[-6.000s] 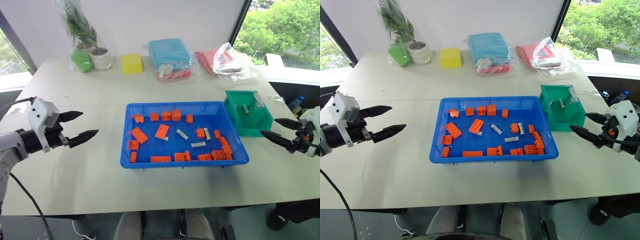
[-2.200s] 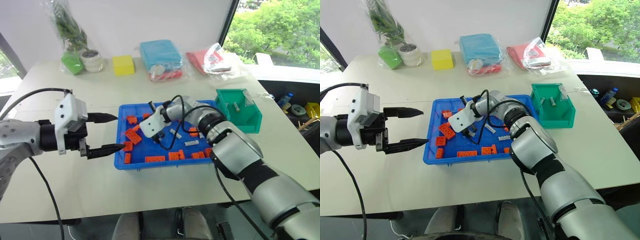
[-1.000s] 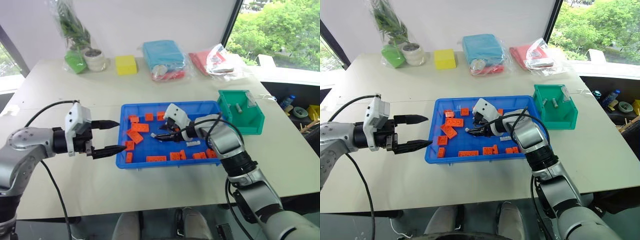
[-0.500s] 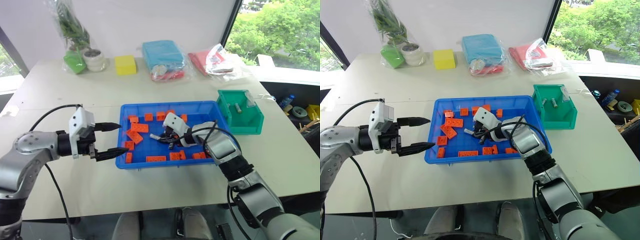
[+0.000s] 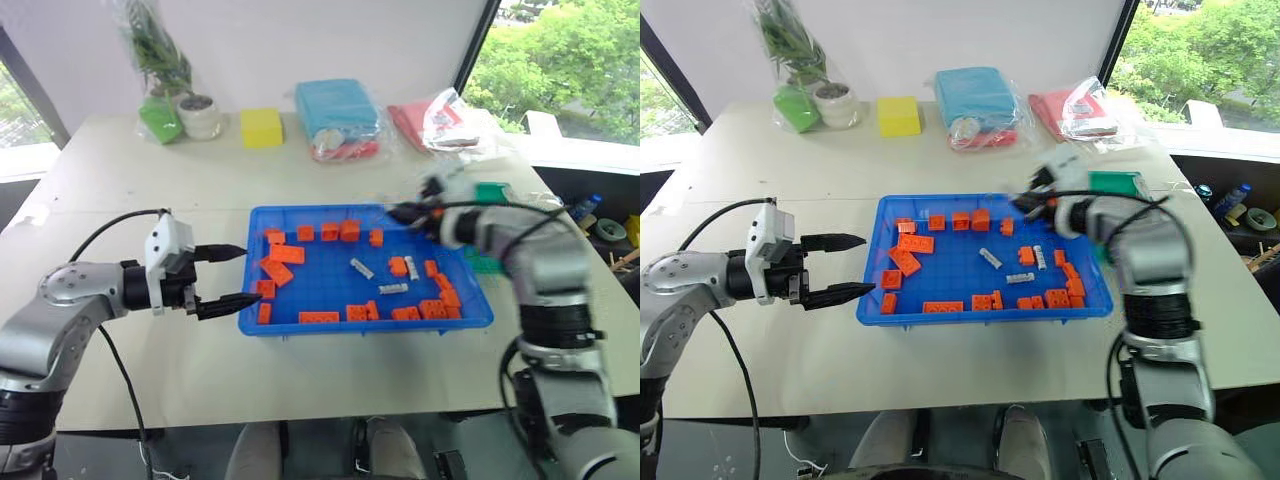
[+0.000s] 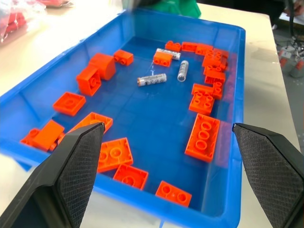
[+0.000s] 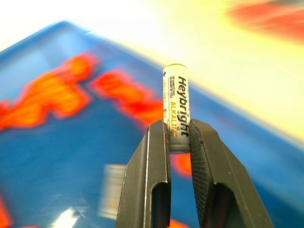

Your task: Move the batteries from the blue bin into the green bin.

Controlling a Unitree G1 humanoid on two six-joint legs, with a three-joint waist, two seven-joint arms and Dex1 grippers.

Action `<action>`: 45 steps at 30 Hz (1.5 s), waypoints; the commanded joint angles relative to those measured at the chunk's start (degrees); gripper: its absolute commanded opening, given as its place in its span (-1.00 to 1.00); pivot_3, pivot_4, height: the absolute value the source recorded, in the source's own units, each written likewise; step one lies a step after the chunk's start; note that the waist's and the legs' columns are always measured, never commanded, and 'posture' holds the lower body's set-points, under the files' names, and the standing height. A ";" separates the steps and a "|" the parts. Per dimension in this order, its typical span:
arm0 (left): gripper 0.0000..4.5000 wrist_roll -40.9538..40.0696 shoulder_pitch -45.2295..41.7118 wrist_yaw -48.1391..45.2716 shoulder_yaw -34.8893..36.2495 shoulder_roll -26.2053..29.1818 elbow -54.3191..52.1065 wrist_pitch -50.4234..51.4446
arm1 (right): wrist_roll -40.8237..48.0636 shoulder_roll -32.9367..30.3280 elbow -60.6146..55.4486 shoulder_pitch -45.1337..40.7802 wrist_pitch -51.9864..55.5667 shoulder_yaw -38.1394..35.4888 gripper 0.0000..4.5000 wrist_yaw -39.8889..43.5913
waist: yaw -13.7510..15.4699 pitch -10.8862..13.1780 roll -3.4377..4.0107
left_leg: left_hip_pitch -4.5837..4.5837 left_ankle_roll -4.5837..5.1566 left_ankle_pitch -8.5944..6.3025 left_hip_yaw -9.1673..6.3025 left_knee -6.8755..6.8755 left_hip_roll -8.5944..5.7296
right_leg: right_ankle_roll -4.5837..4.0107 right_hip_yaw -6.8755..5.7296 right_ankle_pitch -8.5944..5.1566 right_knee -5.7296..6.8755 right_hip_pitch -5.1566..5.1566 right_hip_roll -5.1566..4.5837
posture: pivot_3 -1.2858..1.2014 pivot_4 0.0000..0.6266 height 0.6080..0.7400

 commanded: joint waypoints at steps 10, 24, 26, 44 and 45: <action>1.00 1.01 -4.32 -0.02 -1.51 -2.40 1.99 -1.30 | -0.37 -9.95 9.86 9.22 -9.03 -7.97 -0.33 -6.09 | -0.90 -0.04 0.02 | -0.06 0.24 0.05 0.15 0.00 0.08 | 0.08 0.00 0.13 0.00 0.06 0.04 | 0.03 -0.52 0.45; 1.00 -0.35 -2.93 2.09 -0.33 -1.92 -1.51 0.48 | 9.32 -3.76 -1.01 5.72 -9.47 8.00 0.57 4.33 | -0.53 -0.03 0.03 | -0.08 0.24 0.05 0.08 0.01 0.10 | 0.14 -0.01 0.17 -0.06 0.08 0.05 | 0.03 -0.52 0.45; 1.00 -0.65 -2.68 2.44 -0.13 -1.75 -2.18 0.77 | 7.85 -1.97 0.28 5.61 -10.03 11.73 0.57 3.55 | -0.32 -0.02 0.05 | -0.09 0.24 0.04 0.07 0.03 0.10 | 0.08 -0.01 0.13 -0.07 -0.07 0.02 | 0.03 -0.52 0.45; 1.00 -0.42 -2.98 3.46 0.44 -1.38 -2.54 0.69 | 1.72 6.37 8.95 4.00 -13.54 21.33 -0.44 -0.71 | -0.33 -0.05 -0.01 | -0.11 0.25 0.05 0.02 0.11 0.03 | 0.18 -0.01 0.23 -0.03 -0.05 0.05 | 0.03 -0.52 0.45; 1.00 -0.38 -3.10 3.39 0.42 -1.37 -2.40 0.64 | 2.26 6.20 8.04 3.95 -12.92 20.54 -0.64 -0.69 | -0.33 -0.05 -0.01 | -0.11 0.25 0.05 0.02 0.11 0.03 | 0.17 -0.01 0.24 -0.03 -0.05 0.05 | 0.03 -0.52 0.45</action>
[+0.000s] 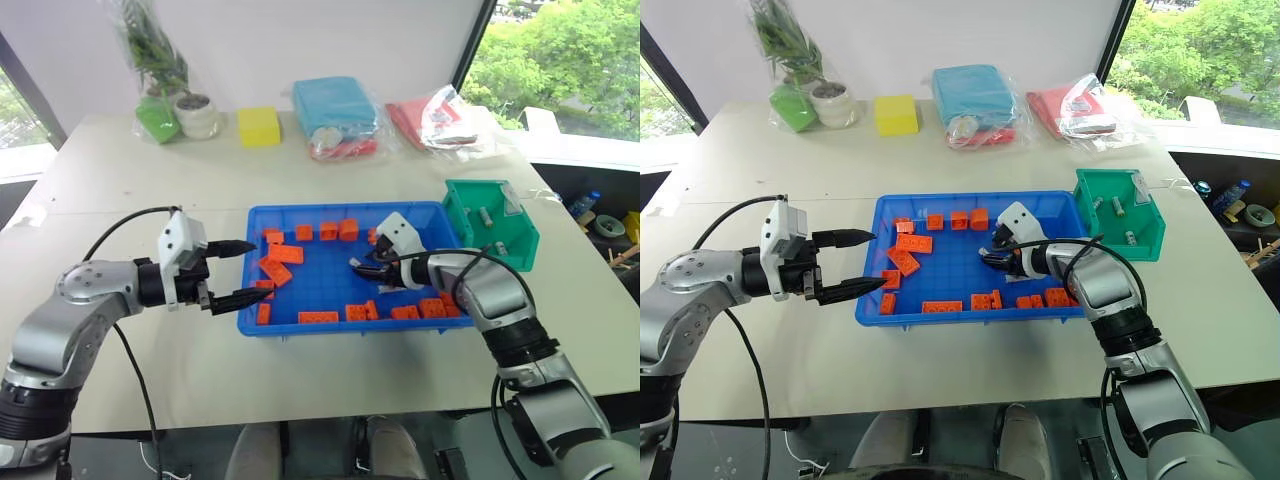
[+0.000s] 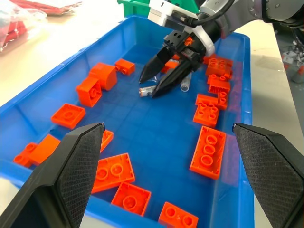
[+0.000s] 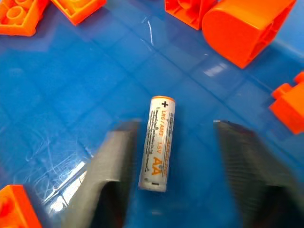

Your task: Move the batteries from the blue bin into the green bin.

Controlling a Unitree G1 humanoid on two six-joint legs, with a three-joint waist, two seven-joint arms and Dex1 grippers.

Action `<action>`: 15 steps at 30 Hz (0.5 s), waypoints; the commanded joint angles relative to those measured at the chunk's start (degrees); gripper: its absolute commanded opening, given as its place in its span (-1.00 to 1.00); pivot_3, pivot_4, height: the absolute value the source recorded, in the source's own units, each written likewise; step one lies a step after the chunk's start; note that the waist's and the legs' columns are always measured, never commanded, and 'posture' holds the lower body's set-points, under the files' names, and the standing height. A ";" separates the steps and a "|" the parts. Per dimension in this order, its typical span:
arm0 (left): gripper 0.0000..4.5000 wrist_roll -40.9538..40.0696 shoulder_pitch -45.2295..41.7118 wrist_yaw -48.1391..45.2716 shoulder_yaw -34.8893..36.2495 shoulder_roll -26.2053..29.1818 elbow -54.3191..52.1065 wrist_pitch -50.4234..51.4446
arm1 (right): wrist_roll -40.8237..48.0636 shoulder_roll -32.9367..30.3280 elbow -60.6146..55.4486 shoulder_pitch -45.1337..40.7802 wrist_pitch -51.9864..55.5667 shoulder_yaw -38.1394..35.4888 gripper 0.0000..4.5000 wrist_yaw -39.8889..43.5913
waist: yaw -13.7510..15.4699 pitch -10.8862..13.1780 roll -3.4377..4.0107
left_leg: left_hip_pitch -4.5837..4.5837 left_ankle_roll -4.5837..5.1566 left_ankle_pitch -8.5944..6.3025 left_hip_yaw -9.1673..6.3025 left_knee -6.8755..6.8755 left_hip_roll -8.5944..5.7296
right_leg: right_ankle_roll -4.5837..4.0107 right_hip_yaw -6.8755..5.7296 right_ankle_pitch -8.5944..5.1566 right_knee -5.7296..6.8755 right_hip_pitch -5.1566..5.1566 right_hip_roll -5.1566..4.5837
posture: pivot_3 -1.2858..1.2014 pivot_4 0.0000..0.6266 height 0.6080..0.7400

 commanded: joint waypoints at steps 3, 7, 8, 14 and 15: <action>1.00 -0.35 -1.66 -0.28 1.63 0.74 -0.42 -0.58 | 4.02 -1.15 -7.05 -0.94 3.84 -6.26 -0.84 -0.05 | -0.02 0.02 0.04 | -0.02 0.00 0.00 0.00 0.00 0.00 | 0.01 0.00 0.01 0.01 -0.01 0.00 | 0.03 -0.52 0.45; 1.00 0.17 -2.26 -0.74 1.07 0.57 0.49 -1.11 | 8.28 -3.52 -10.60 -3.69 10.16 -15.09 -0.84 -1.90 | 0.00 0.02 0.03 | -0.10 0.00 0.00 0.00 -0.01 0.00 | 0.01 0.00 0.04 0.02 0.01 0.00 | 0.03 -0.52 0.45; 1.00 0.31 -2.46 -0.88 0.85 0.50 0.70 -1.26 | 8.75 -5.24 -10.38 -4.60 11.25 -17.99 -0.84 -2.53 | 0.05 0.03 0.03 | -0.11 0.00 0.00 0.00 -0.01 -0.01 | 0.01 0.00 0.05 0.02 0.01 0.00 | 0.03 -0.52 0.45; 1.00 0.87 -3.80 -1.74 -0.52 -0.02 1.99 -1.94 | 5.67 -18.79 -4.24 -2.02 8.41 -25.37 -0.84 -3.64 | 1.30 -0.01 -0.02 | -0.14 -0.01 -0.01 0.05 -0.01 -0.06 | -0.09 0.00 -0.07 -0.15 -0.09 -0.04 | 0.03 -0.52 0.45; 1.00 1.06 -4.14 -1.92 -0.84 -0.21 2.39 -2.12 | 5.38 -19.82 -3.49 -0.96 7.91 -25.95 -0.84 -3.90 | 1.37 -0.05 -0.10 | -0.13 0.00 -0.02 0.08 -0.02 -0.04 | -0.09 0.00 -0.07 -0.15 -0.09 -0.04 | 0.03 -0.52 0.45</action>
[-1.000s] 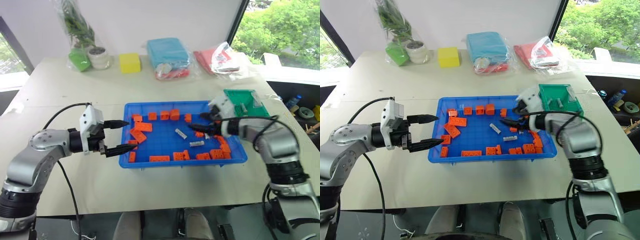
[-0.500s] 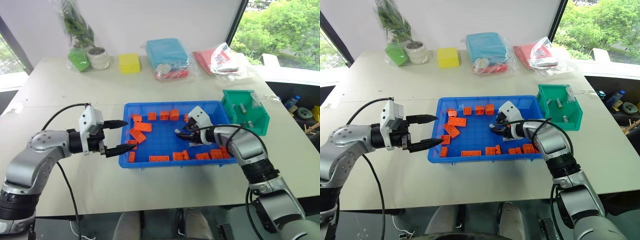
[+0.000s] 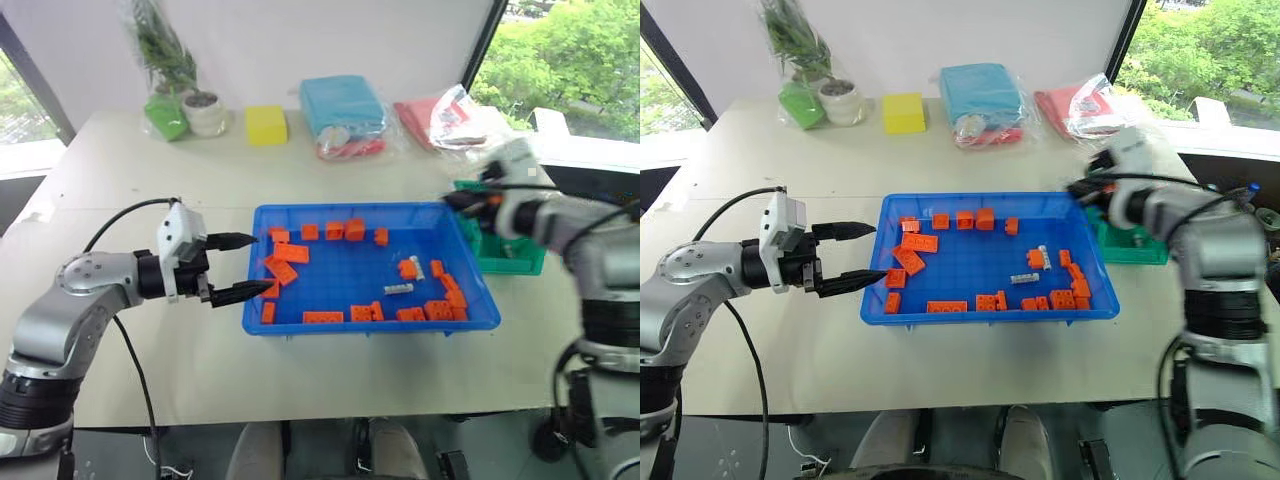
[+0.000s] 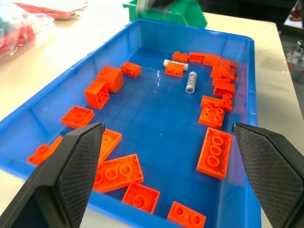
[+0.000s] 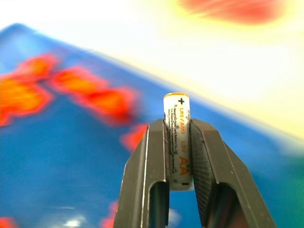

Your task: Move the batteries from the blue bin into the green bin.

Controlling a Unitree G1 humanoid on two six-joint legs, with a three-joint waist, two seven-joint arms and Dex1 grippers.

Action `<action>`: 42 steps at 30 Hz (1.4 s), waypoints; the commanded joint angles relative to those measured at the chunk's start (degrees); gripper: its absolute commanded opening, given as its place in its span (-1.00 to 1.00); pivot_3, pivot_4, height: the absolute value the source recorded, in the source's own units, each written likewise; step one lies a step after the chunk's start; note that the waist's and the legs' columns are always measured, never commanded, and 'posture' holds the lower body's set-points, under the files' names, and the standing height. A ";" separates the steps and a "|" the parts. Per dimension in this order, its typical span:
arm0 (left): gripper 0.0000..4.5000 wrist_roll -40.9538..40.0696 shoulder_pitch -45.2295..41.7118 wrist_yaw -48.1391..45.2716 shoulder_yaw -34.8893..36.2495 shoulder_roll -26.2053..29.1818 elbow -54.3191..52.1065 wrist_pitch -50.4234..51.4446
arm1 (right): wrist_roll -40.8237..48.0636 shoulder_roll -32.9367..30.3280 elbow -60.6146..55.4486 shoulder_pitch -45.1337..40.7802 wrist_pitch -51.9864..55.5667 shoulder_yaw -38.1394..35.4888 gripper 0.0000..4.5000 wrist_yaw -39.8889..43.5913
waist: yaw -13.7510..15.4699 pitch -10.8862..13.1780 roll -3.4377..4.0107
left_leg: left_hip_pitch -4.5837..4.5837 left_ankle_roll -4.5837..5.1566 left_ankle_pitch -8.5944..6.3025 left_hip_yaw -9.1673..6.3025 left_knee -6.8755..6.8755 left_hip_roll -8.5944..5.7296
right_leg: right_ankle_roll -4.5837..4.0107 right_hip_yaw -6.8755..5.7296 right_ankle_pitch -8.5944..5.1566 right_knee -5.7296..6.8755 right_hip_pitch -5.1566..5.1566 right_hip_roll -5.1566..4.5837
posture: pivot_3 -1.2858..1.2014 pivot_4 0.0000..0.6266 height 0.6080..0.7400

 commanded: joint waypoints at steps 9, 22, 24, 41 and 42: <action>1.00 1.46 -3.78 -1.40 -1.99 -1.69 1.42 -2.17 | -2.90 -2.51 3.95 5.90 -8.44 -1.08 0.32 -1.12 | -0.21 0.05 0.10 | 0.03 0.02 0.02 0.14 0.00 0.10 | 0.05 0.01 0.08 0.11 0.12 0.02 | 0.03 -0.52 0.45; 1.00 1.30 -4.40 -1.04 -1.63 -1.38 0.77 -1.63 | -6.16 -6.57 8.12 -0.49 -36.98 21.52 0.32 37.72 | -0.27 0.08 0.05 | 0.08 0.01 0.01 0.12 0.01 0.11 | 0.05 0.02 0.06 0.03 0.10 0.02 | 0.03 -0.52 0.45; 1.00 1.10 -3.83 -0.71 -1.33 -1.23 -0.06 -1.48 | -8.70 -6.44 11.72 -1.83 -41.33 25.21 0.32 42.29 | -0.03 0.08 0.02 | 0.07 0.02 0.01 0.13 0.07 0.08 | 0.06 0.03 0.07 0.02 0.06 -0.01 | 0.03 -0.52 0.45; 1.00 -0.11 0.29 2.53 2.37 -0.26 -4.15 -0.20 | -17.26 3.35 27.17 -3.59 -54.14 30.93 0.22 45.59 | 0.16 0.08 0.00 | 0.18 -0.06 0.05 0.13 0.10 0.09 | 0.18 0.03 0.17 0.08 0.20 0.04 | 0.03 -0.52 0.45; 1.00 -0.11 0.18 2.48 2.38 -0.20 -4.01 -0.22 | -17.12 3.41 26.69 -3.21 -53.73 30.65 0.08 45.59 | 0.10 0.09 0.02 | 0.21 -0.06 0.04 0.13 0.09 0.09 | 0.15 0.03 0.15 0.09 0.21 0.04 | 0.03 -0.52 0.45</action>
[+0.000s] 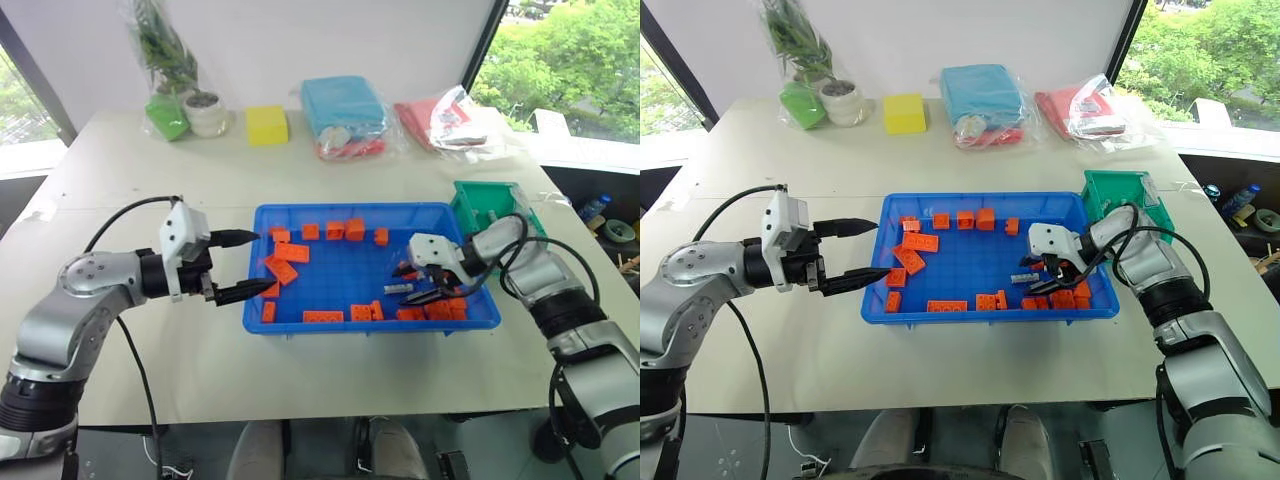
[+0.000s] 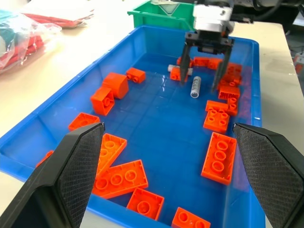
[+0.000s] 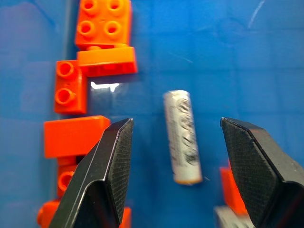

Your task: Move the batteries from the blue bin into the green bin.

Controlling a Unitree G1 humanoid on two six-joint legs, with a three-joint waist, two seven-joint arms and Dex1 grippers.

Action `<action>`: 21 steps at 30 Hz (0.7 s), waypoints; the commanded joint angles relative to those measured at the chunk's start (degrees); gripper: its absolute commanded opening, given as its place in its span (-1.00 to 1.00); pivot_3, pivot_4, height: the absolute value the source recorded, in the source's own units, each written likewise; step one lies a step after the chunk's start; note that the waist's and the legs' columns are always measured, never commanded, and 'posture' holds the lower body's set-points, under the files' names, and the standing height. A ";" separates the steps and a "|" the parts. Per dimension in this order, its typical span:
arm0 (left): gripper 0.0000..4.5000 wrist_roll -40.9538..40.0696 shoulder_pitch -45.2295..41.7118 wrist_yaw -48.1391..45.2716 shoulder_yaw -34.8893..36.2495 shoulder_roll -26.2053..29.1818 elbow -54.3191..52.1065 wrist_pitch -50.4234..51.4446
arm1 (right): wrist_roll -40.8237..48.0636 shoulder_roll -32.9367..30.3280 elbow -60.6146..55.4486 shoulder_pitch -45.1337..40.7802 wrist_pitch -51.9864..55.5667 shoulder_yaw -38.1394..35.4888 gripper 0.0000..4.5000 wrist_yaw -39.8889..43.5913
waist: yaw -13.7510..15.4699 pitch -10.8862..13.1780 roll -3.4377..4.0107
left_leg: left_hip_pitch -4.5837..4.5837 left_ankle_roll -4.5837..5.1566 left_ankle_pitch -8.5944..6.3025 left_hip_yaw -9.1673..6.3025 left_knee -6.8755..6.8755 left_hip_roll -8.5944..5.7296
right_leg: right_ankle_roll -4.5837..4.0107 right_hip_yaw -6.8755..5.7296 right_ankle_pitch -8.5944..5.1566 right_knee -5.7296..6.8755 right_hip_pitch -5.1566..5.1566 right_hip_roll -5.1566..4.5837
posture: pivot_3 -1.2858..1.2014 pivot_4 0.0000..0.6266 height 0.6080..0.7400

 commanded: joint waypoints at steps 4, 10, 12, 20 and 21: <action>1.00 -0.64 -1.04 -0.11 1.59 0.77 -0.93 -0.19 | 0.92 -0.52 -4.14 2.05 1.80 -2.43 -0.72 -0.55 | -0.04 0.00 0.00 | 0.06 0.00 0.00 0.00 -0.02 0.01 | 0.01 0.00 0.01 0.04 0.09 0.01 | 0.03 -0.52 0.45; 1.00 -0.21 -2.46 -0.65 0.34 0.23 0.15 -0.53 | 8.14 -1.28 -15.18 3.30 14.97 -13.47 -0.98 -8.30 | -0.04 0.04 0.07 | 0.05 0.00 0.00 0.01 -0.02 0.01 | 0.04 0.00 0.03 0.04 0.17 -0.01 | 0.03 -0.52 0.45; 1.00 -0.17 -2.53 -0.85 0.15 0.14 0.39 -0.66 | 9.88 -2.28 -18.12 3.13 19.94 -18.91 -0.98 -13.60 | 0.01 0.05 0.08 | 0.03 0.00 0.01 0.01 -0.02 0.01 | 0.05 0.00 0.04 0.05 0.16 -0.01 | 0.03 -0.52 0.45; 1.00 0.36 -3.58 -2.34 -1.18 -0.31 2.16 -1.39 | 8.68 -9.21 -20.00 7.89 33.36 -32.59 -0.98 -31.23 | 0.17 -0.02 -0.03 | 0.02 -0.01 -0.02 0.00 -0.03 -0.04 | -0.11 0.00 -0.06 -0.06 -0.01 -0.06 | 0.03 -0.52 0.45; 1.00 0.50 -3.99 -2.54 -1.42 -0.42 2.59 -1.55 | 8.14 -9.74 -20.06 8.99 33.57 -32.94 -0.98 -32.67 | 0.10 -0.02 -0.03 | 0.01 -0.01 -0.02 0.00 -0.04 -0.04 | -0.12 0.00 -0.06 -0.06 -0.01 -0.06 | 0.03 -0.52 0.45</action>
